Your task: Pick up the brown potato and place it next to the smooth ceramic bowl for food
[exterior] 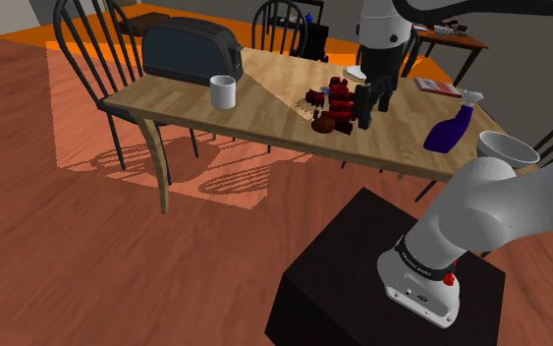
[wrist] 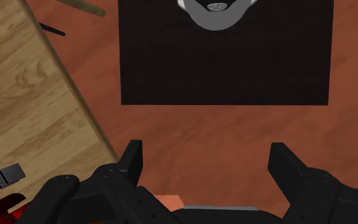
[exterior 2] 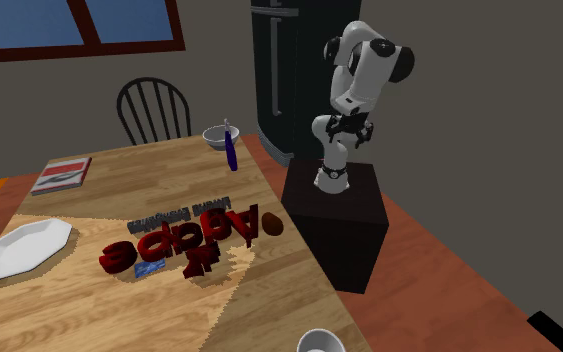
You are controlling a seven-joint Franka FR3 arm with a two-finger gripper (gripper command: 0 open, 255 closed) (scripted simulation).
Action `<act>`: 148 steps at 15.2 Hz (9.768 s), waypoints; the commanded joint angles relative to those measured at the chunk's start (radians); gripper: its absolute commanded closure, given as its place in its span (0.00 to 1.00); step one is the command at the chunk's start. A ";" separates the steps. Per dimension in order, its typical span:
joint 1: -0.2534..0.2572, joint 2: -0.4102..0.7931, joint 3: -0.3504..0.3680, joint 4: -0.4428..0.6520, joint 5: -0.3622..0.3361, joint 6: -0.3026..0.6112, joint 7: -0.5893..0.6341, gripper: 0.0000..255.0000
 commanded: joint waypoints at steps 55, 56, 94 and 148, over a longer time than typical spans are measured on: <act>-0.035 0.838 -0.353 0.219 -0.298 0.794 -0.882 1.00; -0.034 0.830 -0.353 0.223 -0.297 0.781 -0.885 1.00; -0.124 0.539 -0.457 0.273 -0.349 0.523 -1.149 1.00; -0.524 1.036 -0.944 0.366 0.152 1.074 -2.205 1.00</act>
